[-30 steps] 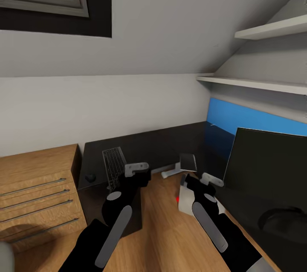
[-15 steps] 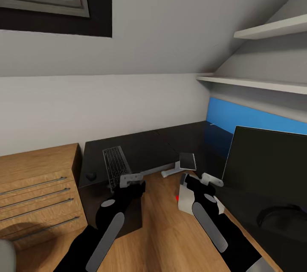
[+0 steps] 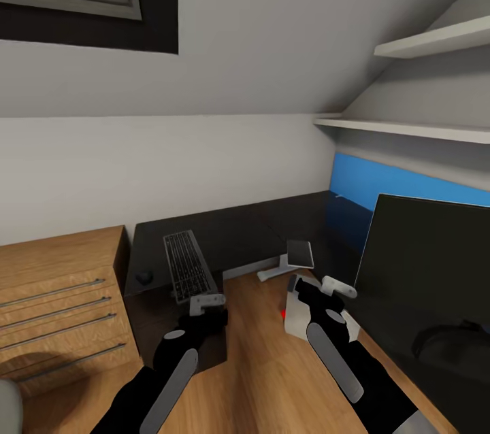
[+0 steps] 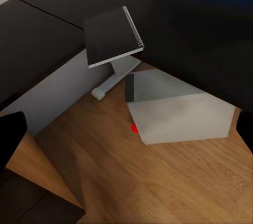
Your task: In the bedroom, organize the workspace by keeping the computer under the desk, ensuring the monitor is on the desk, placing the keyboard on the desk next to the monitor, placing the mouse on the desk next to the keyboard, moving the folder from the swivel chair onto the desk next to the mouse, stacking the notebook on top of the folder with the pen on top of the notebook, and positioning the swivel chair next to the desk.
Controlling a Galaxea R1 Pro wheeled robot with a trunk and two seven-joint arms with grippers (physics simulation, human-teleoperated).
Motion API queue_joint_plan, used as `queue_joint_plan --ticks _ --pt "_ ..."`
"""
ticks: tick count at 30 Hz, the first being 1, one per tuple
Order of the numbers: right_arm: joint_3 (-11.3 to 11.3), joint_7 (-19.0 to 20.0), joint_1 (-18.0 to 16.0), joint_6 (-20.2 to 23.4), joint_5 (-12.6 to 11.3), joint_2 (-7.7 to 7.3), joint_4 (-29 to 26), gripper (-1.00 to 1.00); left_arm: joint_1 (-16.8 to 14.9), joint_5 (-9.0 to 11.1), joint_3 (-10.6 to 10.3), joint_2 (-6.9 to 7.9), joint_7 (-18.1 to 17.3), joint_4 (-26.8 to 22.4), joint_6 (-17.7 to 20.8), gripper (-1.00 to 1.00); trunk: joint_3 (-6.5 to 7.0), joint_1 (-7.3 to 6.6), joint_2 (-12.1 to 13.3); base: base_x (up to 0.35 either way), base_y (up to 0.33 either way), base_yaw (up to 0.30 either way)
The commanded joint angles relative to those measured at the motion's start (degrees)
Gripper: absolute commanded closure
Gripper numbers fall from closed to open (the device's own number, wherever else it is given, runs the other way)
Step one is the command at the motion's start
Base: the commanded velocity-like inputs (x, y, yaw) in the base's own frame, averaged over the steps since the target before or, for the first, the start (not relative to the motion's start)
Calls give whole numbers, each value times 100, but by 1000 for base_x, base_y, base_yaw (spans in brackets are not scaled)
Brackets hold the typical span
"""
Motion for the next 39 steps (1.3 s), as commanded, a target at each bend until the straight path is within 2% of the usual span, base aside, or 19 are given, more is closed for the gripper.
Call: queue_joint_plan --ticks 1,6,10,11,13,18,23,29,39 --pt "15 -39 -7 33 -18 -6 -9 -100 11 59 -12 0 57 14 7 -100 -25 23 -46 0 0 0" --pt "15 -38 -7 27 -18 -6 -9 -100 112 55 -28 -9 52 112 5 -100 -115 133 -247 0 0 0" --pt "15 -48 -7 25 -23 -6 -6 -100 141 55 -31 -11 51 378 -11 -100 -187 221 -407 0 0 0" --pt "19 -57 -7 24 -26 -2 3 -100 144 51 -32 -18 51 658 -90 -100 -205 243 -447 0 0 0" --pt "25 -56 -7 24 -26 1 26 -100 144 51 -32 -19 51 723 -171 -100 -241 286 -528 0 0 0" --pt "45 -46 -7 -13 -29 45 185 -100 145 43 -32 -14 49 927 -672 -100 -331 396 -728 0 0 0" --pt "60 -44 -7 -191 -27 122 345 -100 145 44 -30 -7 51 1106 -851 -100 -420 506 -929 0 0 0" --pt "45 -43 -7 -226 -27 219 454 -100 145 49 -31 -4 51 1134 -872 -100 -528 638 -1169 0 0 0" --pt "49 78 -7 -320 -23 238 565 -100 146 42 -32 -4 51 1175 -874 -100 -708 857 -1570 0 0 0"
